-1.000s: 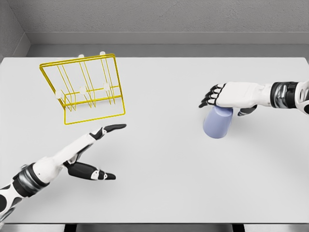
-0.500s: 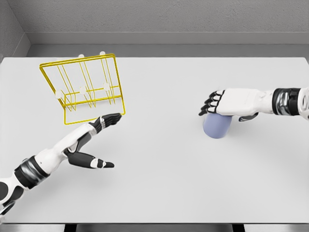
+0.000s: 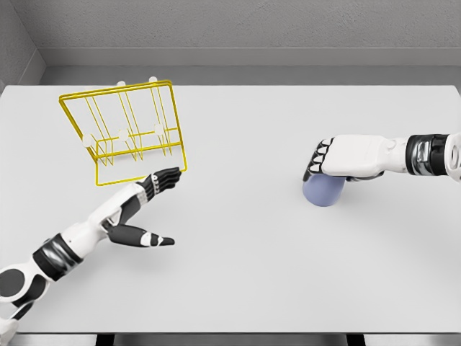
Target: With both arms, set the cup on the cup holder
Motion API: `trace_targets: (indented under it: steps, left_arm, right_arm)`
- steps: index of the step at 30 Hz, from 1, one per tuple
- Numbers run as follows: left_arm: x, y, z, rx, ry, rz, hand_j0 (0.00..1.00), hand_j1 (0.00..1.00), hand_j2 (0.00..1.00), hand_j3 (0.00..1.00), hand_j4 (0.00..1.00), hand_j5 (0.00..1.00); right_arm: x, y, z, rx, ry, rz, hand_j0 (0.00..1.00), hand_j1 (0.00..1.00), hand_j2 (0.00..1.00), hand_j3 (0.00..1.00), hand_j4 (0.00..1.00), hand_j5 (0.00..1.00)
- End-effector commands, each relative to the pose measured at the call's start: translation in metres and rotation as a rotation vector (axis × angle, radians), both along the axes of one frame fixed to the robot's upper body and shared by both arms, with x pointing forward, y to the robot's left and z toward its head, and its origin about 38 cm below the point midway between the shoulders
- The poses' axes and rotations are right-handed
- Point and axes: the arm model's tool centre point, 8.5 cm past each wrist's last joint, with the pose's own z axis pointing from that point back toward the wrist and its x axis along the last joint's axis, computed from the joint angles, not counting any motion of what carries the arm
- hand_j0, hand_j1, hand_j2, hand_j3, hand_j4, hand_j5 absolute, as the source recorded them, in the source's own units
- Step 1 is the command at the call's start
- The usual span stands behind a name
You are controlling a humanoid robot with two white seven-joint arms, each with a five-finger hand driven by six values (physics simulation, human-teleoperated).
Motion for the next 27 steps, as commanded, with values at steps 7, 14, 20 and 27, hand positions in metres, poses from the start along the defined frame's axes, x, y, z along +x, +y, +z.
trace_targets:
  steps: [7,14,20,27]
  left_arm:
    - [0.005,-0.006,-0.012,-0.008,0.041,0.02,1.0,1.0,1.0,1.0,1.0,1.0]
    - [0.007,-0.009,-0.016,-0.005,0.06,0.023,1.0,1.0,1.0,1.0,1.0,1.0]
    - [0.007,-0.013,-0.017,-0.013,0.06,0.019,1.0,1.0,1.0,1.0,1.0,1.0]
    - [0.009,-0.018,-0.017,-0.013,0.06,0.009,1.0,1.0,1.0,1.0,1.0,1.0]
  right_arm:
    - [0.001,0.0,0.001,0.0,-0.004,-0.004,0.64,0.64,0.64,0.64,0.64,0.64]
    - [-0.01,0.0,0.017,-0.006,-0.039,0.029,0.64,0.64,0.64,0.64,0.64,0.64]
    - [-0.025,0.0,0.037,-0.019,-0.085,0.068,0.6,0.6,0.6,0.6,0.6,0.6]
    - [-0.026,0.007,0.038,0.01,-0.077,0.081,0.6,0.6,0.6,0.6,0.6,0.6]
